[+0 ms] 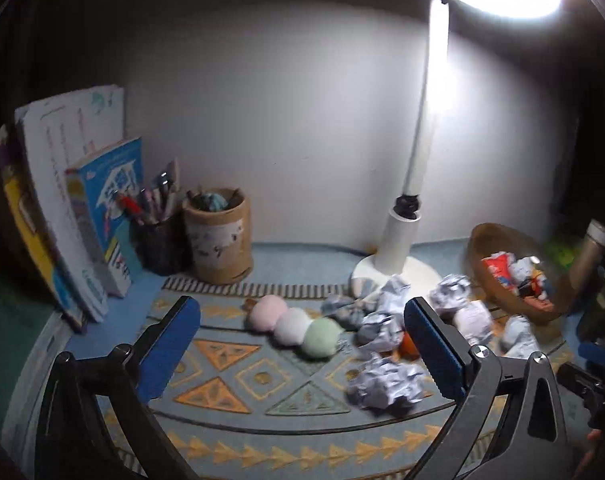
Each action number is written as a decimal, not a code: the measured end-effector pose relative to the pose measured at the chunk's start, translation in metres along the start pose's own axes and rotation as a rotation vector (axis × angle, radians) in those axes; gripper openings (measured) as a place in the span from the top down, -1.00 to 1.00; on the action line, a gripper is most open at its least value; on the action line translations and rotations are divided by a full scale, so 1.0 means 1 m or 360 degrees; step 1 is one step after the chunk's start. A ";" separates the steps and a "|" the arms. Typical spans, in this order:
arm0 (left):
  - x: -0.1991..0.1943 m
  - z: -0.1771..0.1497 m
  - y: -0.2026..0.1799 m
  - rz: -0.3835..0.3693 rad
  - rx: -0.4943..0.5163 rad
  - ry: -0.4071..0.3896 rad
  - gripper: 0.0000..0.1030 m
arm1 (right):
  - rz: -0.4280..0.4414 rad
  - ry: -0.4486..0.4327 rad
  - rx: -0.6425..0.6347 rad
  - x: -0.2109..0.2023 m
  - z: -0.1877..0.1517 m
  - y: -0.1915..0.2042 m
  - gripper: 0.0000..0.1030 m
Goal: Organize objects
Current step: 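Bring both tools back over the rug toward the remaining items, then grasp the second dango plush with the left tool while the right grasps a paper ball, then carry the plush and paper ball over the bowl and open both tools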
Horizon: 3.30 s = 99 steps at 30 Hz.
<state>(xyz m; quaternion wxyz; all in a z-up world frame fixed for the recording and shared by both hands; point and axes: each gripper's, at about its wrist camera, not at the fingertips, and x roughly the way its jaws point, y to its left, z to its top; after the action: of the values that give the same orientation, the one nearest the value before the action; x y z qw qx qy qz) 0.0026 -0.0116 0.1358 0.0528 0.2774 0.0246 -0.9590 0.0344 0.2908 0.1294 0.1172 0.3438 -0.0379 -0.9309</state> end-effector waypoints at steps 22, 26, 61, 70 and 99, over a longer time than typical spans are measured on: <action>0.053 -0.078 0.076 -0.0208 -0.0444 0.0238 -0.93 | -0.0367 0.0048 -0.0204 0.071 -0.052 0.019 -0.87; 0.061 -0.077 0.073 -0.0197 -0.0425 0.0328 -0.93 | -0.0320 0.0064 -0.0234 0.071 -0.052 0.022 -0.87; 0.112 -0.065 0.009 -0.0679 0.0176 0.0585 -0.08 | 0.0246 0.0296 -0.0214 0.134 -0.008 0.069 0.05; 0.097 -0.085 -0.012 -0.0684 0.0200 0.0591 -0.20 | 0.0321 0.0421 -0.0212 0.156 -0.026 0.069 -0.39; 0.045 -0.020 -0.089 -0.0770 0.0332 0.0298 -0.03 | 0.0212 -0.0040 -0.0056 0.068 0.013 0.041 0.07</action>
<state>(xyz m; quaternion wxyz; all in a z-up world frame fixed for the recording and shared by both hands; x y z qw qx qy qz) -0.0348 0.0740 0.0965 -0.2091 0.3548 -0.0039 -0.9112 -0.0157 0.2344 0.1023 0.1843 0.3267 -0.0457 -0.9259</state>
